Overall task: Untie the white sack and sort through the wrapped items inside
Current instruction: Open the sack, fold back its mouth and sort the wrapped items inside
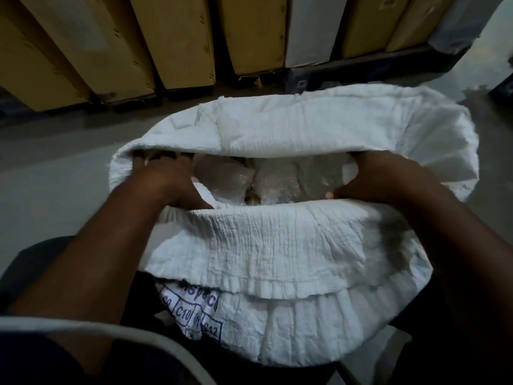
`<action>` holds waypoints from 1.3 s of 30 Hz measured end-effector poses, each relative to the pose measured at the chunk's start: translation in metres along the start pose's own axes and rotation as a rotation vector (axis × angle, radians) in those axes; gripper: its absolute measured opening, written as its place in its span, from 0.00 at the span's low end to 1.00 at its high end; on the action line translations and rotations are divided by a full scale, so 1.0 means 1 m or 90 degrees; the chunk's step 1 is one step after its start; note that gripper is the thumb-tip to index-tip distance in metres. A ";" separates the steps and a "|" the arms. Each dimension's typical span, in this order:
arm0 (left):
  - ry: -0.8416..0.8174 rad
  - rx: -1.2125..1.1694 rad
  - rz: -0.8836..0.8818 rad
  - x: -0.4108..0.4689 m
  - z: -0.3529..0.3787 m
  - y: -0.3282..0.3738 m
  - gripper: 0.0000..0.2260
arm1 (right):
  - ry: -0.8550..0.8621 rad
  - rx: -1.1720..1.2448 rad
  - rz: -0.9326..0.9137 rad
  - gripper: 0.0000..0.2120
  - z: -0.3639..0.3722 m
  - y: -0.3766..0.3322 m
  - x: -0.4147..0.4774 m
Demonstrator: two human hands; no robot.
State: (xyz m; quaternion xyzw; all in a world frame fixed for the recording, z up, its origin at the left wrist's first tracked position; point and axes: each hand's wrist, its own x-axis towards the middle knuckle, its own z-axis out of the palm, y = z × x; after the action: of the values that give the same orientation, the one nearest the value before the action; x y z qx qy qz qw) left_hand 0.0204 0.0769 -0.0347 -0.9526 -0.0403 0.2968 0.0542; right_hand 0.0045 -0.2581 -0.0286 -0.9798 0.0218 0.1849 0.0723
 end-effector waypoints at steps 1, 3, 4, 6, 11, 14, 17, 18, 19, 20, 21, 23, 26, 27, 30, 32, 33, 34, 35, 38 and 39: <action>0.002 0.009 0.007 -0.003 -0.001 0.000 0.63 | 0.002 -0.007 -0.014 0.49 -0.002 0.001 -0.001; 0.061 0.014 0.049 -0.007 0.002 0.004 0.56 | -0.014 -0.043 -0.045 0.44 0.002 -0.003 -0.002; 0.122 0.007 0.081 -0.011 0.004 0.010 0.50 | -0.021 -0.063 -0.053 0.39 0.006 -0.007 -0.003; 0.267 -0.007 0.141 -0.017 0.005 0.024 0.33 | 0.003 -0.069 -0.081 0.26 0.016 -0.015 -0.001; 0.391 -0.036 0.138 -0.032 -0.007 0.041 0.13 | 0.104 0.186 -0.129 0.08 0.018 -0.030 0.003; 0.410 -0.237 0.213 -0.028 -0.006 0.038 0.14 | 0.145 0.293 -0.112 0.07 0.021 -0.030 0.008; 0.307 -0.389 0.284 -0.013 0.005 0.041 0.26 | 0.162 0.332 -0.103 0.31 0.027 -0.028 0.014; 0.291 -0.383 0.297 -0.006 0.011 0.042 0.33 | 0.152 0.338 -0.116 0.40 0.030 -0.028 0.015; 0.277 -0.366 0.305 0.000 0.017 0.042 0.41 | 0.139 0.326 -0.132 0.47 0.032 -0.028 0.016; 0.266 -0.335 0.306 0.006 0.021 0.041 0.48 | 0.131 0.293 -0.148 0.53 0.035 -0.026 0.019; 0.260 -0.293 0.298 0.012 0.024 0.039 0.55 | 0.127 0.250 -0.158 0.58 0.038 -0.023 0.022; 0.249 -0.196 0.258 0.024 0.029 0.031 0.64 | 0.118 0.170 -0.144 0.64 0.045 -0.013 0.030; 0.207 -0.103 0.200 0.038 0.031 0.022 0.69 | 0.100 0.078 -0.107 0.68 0.050 0.000 0.045; 0.186 -0.081 0.189 0.041 0.030 0.021 0.69 | 0.103 0.049 -0.101 0.68 0.050 0.002 0.050; 0.156 -0.022 0.170 0.050 0.028 0.012 0.69 | 0.133 0.010 -0.091 0.69 0.050 0.010 0.064; 0.127 -0.018 0.144 0.058 0.028 0.002 0.68 | 0.144 0.010 -0.075 0.69 0.052 0.020 0.072; 0.109 -0.020 0.129 0.063 0.029 -0.002 0.68 | 0.137 0.013 -0.064 0.69 0.054 0.025 0.075; 0.092 -0.020 0.120 0.067 0.030 -0.005 0.67 | 0.122 0.015 -0.055 0.69 0.055 0.028 0.078; 0.078 -0.016 0.119 0.072 0.031 -0.006 0.67 | 0.105 0.016 -0.050 0.69 0.057 0.031 0.081; 0.080 -0.024 0.139 0.084 0.032 -0.001 0.68 | 0.069 0.015 -0.054 0.67 0.055 0.026 0.086; 0.092 -0.037 0.152 0.085 0.031 0.003 0.68 | 0.068 0.010 -0.062 0.66 0.051 0.019 0.085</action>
State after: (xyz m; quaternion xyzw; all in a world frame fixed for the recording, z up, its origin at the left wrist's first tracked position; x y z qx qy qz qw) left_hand 0.0723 0.0858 -0.1080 -0.9706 0.0687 0.2307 -0.0065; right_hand 0.0635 -0.2708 -0.1095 -0.9876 -0.0204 0.1285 0.0874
